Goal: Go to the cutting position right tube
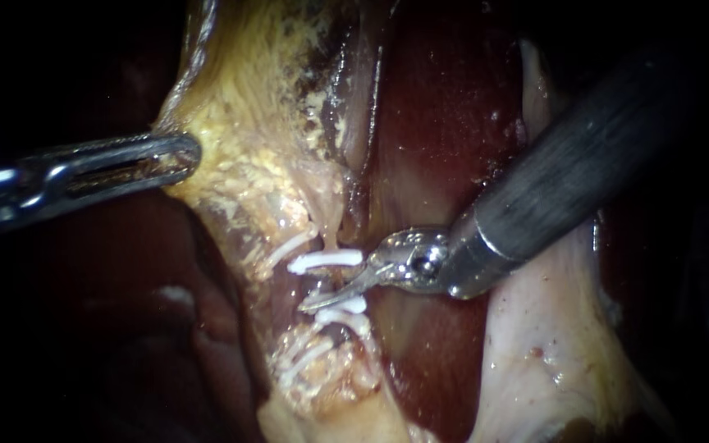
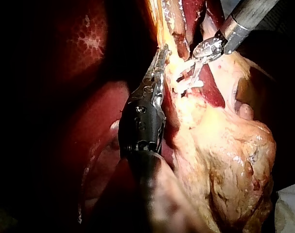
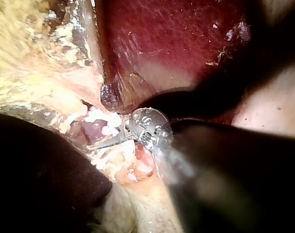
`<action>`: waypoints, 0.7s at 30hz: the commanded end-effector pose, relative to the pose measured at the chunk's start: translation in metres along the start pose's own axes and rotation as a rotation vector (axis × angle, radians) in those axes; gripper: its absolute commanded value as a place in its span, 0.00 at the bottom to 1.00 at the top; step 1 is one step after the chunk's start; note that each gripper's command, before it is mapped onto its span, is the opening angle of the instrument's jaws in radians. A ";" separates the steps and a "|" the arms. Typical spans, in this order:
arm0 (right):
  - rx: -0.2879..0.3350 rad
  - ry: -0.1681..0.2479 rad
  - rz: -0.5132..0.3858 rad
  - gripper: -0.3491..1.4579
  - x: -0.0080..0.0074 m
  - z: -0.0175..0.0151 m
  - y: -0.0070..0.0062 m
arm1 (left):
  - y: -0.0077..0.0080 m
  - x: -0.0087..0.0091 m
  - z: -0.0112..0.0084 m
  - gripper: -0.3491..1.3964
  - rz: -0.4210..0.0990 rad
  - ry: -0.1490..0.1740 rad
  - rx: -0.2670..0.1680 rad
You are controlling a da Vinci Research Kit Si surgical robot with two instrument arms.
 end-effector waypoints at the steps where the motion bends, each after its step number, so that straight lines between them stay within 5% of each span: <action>1: -0.001 0.000 -0.001 0.44 0.0000 0.0000 0.0000 | 0.0000 0.0000 0.0000 0.00 0.000 0.000 0.000; 21: -0.002 0.004 -0.001 0.41 0.0000 -0.0001 0.0002 | -0.0001 0.0000 0.0000 0.00 0.000 0.000 -0.001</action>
